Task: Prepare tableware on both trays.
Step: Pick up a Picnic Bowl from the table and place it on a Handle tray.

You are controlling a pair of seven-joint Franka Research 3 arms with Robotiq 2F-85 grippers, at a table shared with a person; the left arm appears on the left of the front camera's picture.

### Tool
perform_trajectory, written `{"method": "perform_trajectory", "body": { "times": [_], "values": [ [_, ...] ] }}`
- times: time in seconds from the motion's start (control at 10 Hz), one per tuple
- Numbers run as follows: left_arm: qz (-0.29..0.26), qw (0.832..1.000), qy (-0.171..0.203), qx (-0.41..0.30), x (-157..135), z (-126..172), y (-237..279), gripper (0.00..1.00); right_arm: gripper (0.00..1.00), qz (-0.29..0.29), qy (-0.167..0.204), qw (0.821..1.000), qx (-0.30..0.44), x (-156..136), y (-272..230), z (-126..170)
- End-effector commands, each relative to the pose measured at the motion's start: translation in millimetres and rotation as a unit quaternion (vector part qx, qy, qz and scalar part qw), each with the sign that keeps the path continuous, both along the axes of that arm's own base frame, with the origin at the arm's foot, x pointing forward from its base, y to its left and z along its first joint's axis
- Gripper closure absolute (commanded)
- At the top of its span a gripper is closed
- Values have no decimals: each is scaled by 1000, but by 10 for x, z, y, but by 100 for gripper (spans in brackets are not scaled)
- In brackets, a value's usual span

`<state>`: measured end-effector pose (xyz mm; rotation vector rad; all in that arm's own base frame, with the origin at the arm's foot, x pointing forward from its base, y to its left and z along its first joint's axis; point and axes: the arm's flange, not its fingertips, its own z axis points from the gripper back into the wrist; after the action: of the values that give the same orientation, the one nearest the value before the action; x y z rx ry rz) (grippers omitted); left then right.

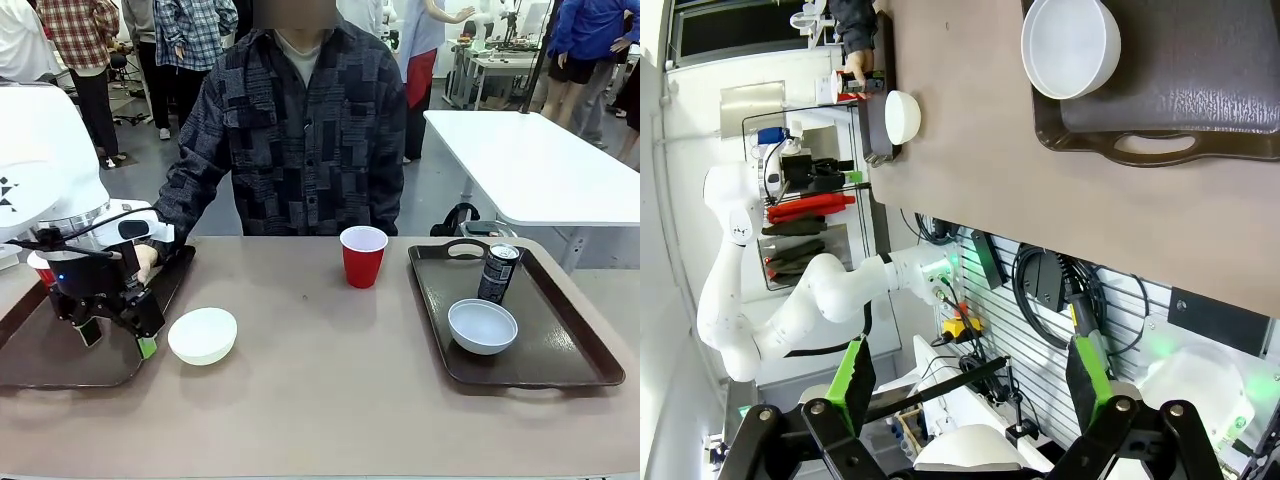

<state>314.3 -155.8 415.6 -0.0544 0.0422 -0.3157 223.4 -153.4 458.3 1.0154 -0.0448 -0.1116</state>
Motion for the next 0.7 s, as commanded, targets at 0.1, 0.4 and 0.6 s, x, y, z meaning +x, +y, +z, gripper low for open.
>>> {"method": "perform_trajectory", "body": {
  "times": [0.1, 0.4, 0.6],
  "values": [
    [64, 997, -23, -25, 258, -63, 0, 0, 0, 2, -11, 1000, 11, 9, 7, 13],
    [85, 996, -32, -16, 744, -282, -171, 0, 0, 2, -11, 1000, 11, 9, 7, 13],
    [81, 996, -37, -6, 898, -459, -295, 0, 0, 2, -11, 1000, 11, 9, 7, 13]
  ]
}}
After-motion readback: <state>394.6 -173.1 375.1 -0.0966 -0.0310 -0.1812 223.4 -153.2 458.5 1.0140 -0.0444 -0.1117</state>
